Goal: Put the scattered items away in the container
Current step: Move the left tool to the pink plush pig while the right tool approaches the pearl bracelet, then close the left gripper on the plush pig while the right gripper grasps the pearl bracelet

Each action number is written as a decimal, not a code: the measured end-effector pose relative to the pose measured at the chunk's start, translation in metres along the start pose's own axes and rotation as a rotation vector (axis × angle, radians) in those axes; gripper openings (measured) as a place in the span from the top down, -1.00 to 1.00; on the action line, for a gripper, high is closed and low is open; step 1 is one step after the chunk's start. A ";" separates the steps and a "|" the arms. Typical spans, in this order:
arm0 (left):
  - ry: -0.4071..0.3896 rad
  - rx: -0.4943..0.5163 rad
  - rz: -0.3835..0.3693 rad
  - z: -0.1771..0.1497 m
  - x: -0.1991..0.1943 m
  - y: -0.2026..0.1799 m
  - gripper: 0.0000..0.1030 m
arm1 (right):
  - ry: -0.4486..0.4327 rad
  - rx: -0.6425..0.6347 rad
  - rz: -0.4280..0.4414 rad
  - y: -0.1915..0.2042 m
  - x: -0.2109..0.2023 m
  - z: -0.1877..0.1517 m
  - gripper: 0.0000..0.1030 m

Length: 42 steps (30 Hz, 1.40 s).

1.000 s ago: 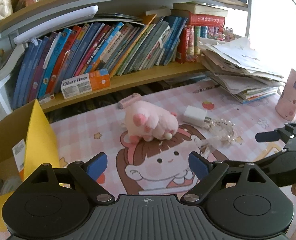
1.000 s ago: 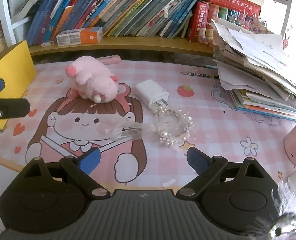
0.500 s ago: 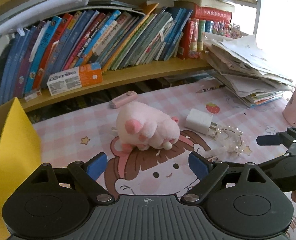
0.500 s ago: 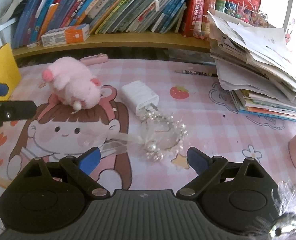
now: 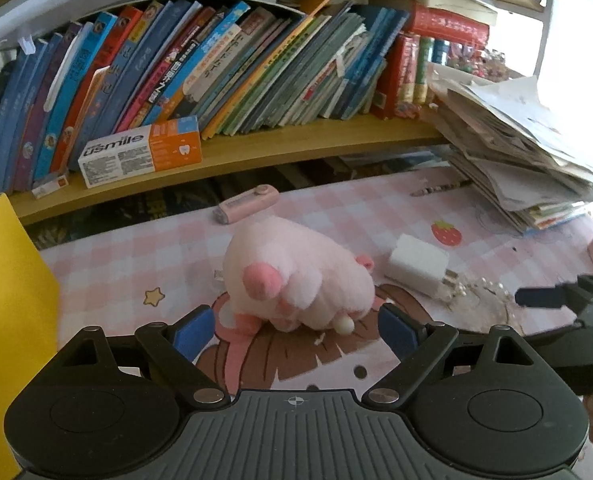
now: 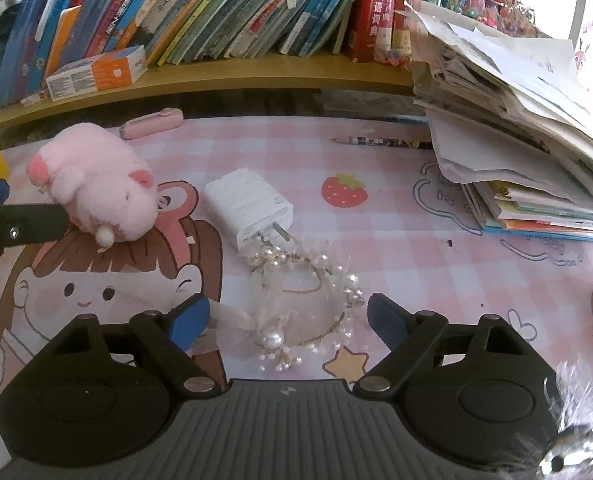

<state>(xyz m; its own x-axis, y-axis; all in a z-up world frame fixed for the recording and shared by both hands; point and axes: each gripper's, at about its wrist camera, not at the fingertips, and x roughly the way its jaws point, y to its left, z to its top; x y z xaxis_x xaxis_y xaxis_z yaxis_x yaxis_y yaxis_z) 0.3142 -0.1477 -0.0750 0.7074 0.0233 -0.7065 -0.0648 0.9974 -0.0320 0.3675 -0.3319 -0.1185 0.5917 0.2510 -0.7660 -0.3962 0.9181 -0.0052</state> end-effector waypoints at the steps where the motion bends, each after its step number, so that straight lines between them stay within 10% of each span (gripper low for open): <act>1: -0.003 -0.009 0.002 0.001 0.003 0.001 -0.76 | 0.001 0.002 -0.002 0.000 0.001 0.000 -0.60; 25: -0.092 -0.198 0.009 0.004 0.053 0.010 -0.77 | 0.005 0.012 0.015 -0.003 0.002 -0.006 -0.27; 42: -0.028 -0.088 -0.033 -0.015 0.008 0.011 -0.35 | 0.031 -0.059 0.050 0.013 -0.024 -0.026 0.02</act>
<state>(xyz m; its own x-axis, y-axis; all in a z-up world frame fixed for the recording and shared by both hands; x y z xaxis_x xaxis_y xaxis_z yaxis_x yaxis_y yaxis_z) 0.3085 -0.1374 -0.0919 0.7295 -0.0062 -0.6840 -0.1017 0.9879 -0.1175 0.3298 -0.3342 -0.1174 0.5488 0.2857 -0.7856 -0.4658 0.8849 -0.0036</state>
